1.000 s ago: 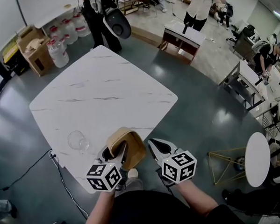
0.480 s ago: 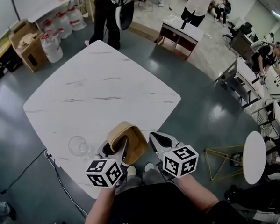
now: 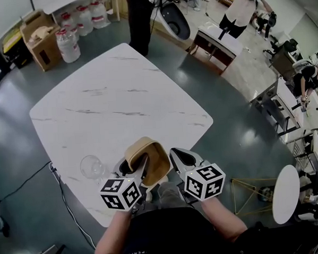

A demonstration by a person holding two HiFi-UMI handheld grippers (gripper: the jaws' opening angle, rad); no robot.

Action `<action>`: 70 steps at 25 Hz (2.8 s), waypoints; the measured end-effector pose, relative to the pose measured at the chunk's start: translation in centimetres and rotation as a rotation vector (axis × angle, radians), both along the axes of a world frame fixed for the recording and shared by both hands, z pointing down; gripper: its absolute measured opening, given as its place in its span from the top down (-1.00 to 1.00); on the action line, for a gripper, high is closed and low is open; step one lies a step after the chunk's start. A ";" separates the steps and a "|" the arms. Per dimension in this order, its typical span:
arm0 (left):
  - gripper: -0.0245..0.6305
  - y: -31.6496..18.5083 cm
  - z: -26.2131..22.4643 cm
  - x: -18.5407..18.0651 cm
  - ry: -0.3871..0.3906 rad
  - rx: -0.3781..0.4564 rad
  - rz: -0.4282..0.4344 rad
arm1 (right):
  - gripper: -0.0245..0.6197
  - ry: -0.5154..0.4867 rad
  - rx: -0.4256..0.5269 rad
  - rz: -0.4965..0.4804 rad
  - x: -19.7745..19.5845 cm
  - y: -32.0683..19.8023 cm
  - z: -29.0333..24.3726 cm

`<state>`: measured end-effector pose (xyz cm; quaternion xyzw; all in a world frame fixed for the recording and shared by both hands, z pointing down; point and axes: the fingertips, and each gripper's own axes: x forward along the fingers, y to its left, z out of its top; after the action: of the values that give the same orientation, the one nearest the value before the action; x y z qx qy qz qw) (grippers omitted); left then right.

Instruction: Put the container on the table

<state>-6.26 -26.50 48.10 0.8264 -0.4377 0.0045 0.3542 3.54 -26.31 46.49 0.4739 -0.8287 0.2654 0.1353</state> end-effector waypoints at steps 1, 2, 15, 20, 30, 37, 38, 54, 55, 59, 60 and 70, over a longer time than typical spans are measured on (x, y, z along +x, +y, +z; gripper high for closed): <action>0.42 -0.3 0.2 0.1 0.000 -0.005 -0.004 | 0.92 -0.002 0.000 -0.005 0.0 -0.5 0.0; 0.42 -0.6 0.3 0.3 -0.002 -0.010 -0.007 | 0.92 -0.005 0.001 -0.010 0.1 -1.0 0.0; 0.43 -4.9 2.0 3.4 -0.044 -0.053 -0.040 | 0.92 -0.026 -0.019 -0.079 2.2 -6.6 0.7; 0.42 -6.3 2.6 4.2 -0.042 -0.079 -0.067 | 0.92 -0.043 -0.028 -0.101 3.2 -8.1 1.1; 0.40 -7.8 3.6 5.3 -0.043 -0.130 -0.072 | 0.92 -0.084 -0.045 -0.121 3.8 -9.8 1.7; 0.38 -8.5 3.8 5.2 -0.062 -0.132 -0.083 | 0.92 -0.089 -0.060 -0.126 4.5 -10.3 2.2; 0.36 -8.6 3.9 5.2 -0.077 -0.128 -0.084 | 0.92 -0.089 -0.063 -0.127 4.6 -10.4 2.3; -0.54 -9.7 4.4 1.7 -0.400 -0.035 -0.241 | 0.92 -0.097 -0.084 -0.171 3.9 -10.4 3.0; -0.54 -9.7 4.4 1.6 -0.400 -0.035 -0.243 | 0.92 -0.095 -0.085 -0.174 3.9 -10.3 3.0; -0.46 -9.3 3.7 1.4 -0.380 -0.022 -0.257 | 0.92 -0.094 -0.084 -0.189 3.7 -10.2 3.1; -0.39 -9.1 3.6 1.4 -0.373 -0.019 -0.257 | 0.92 -0.093 -0.083 -0.193 3.6 -10.2 3.0; 0.53 -6.5 0.7 -1.3 -0.350 0.044 -0.319 | 0.92 -0.095 -0.075 -0.205 3.2 -9.6 2.7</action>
<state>-7.52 -33.05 48.81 0.7408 -0.6176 0.0822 0.2512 6.74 -35.87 49.17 0.3683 -0.8677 0.3031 0.1401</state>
